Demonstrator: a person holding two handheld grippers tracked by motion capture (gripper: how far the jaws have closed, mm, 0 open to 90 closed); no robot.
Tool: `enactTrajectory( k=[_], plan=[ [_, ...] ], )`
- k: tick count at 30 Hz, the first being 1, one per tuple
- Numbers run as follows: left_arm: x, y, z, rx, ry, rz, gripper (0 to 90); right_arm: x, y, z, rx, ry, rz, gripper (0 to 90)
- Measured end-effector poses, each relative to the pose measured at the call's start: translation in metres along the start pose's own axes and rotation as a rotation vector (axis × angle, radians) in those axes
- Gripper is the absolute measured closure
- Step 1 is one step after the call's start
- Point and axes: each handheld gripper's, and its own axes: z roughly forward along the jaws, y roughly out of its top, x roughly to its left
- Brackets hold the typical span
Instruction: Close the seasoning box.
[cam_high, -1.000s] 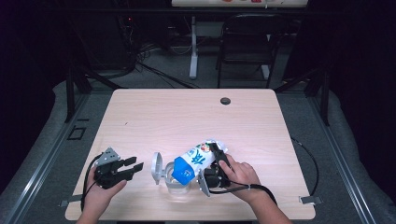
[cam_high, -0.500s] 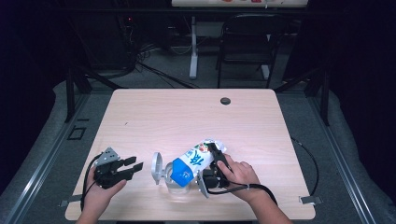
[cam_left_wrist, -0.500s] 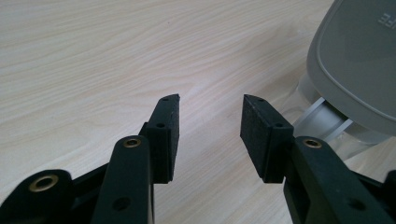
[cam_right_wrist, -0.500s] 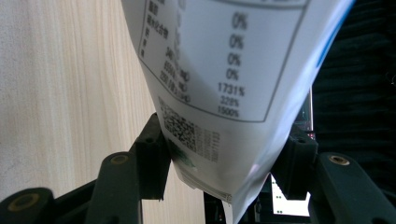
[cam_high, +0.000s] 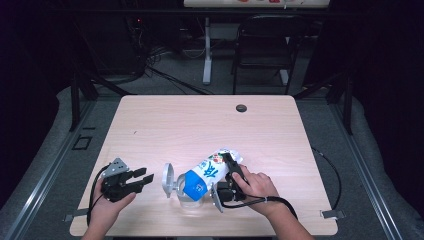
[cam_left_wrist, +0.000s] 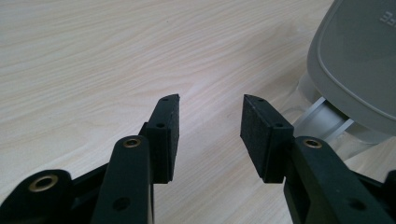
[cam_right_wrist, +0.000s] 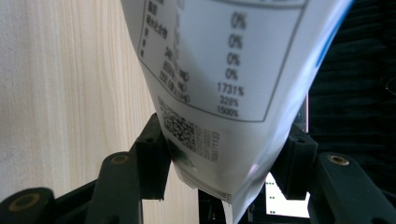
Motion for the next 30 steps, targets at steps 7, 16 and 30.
enactTrajectory(
  k=[7,16,30],
  plan=[
    [0.0003,-0.0001,-0.0012,-0.007,0.004,-0.004,57.8,-0.0004,-0.0002,0.0007,0.008,-0.015,-0.031,46.9],
    [0.0000,-0.0006,0.0002,-0.005,0.001,-0.002,57.8,-0.0005,0.0009,0.0010,0.010,-0.021,-0.061,47.2],
    [0.0007,-0.0005,-0.0008,-0.008,0.001,-0.004,57.8,-0.0017,0.0029,0.0007,0.007,-0.041,-0.105,47.6]
  ],
)
